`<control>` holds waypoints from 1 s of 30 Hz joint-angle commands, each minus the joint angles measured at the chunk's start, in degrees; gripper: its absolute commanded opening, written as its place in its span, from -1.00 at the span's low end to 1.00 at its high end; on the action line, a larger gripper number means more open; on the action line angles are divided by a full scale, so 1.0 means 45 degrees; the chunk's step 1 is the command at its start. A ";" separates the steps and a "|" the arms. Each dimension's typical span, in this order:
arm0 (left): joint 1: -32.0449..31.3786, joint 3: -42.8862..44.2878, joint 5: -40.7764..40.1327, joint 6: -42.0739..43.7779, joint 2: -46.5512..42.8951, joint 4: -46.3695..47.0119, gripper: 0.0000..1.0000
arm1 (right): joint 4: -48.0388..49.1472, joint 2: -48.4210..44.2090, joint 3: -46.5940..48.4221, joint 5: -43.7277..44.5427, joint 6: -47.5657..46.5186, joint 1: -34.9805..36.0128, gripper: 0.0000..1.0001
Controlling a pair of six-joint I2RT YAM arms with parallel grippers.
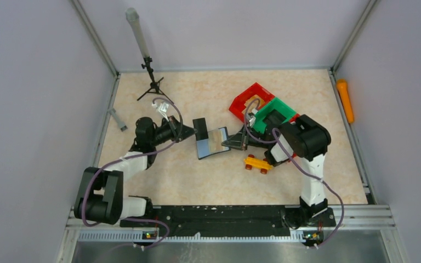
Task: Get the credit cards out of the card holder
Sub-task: Place the card holder at the center of the board.
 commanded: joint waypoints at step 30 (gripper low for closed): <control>-0.0943 0.0746 0.0238 0.0725 0.0900 -0.0257 -1.00 | -1.0522 -0.7799 -0.0205 0.4983 -0.9661 0.0310 0.58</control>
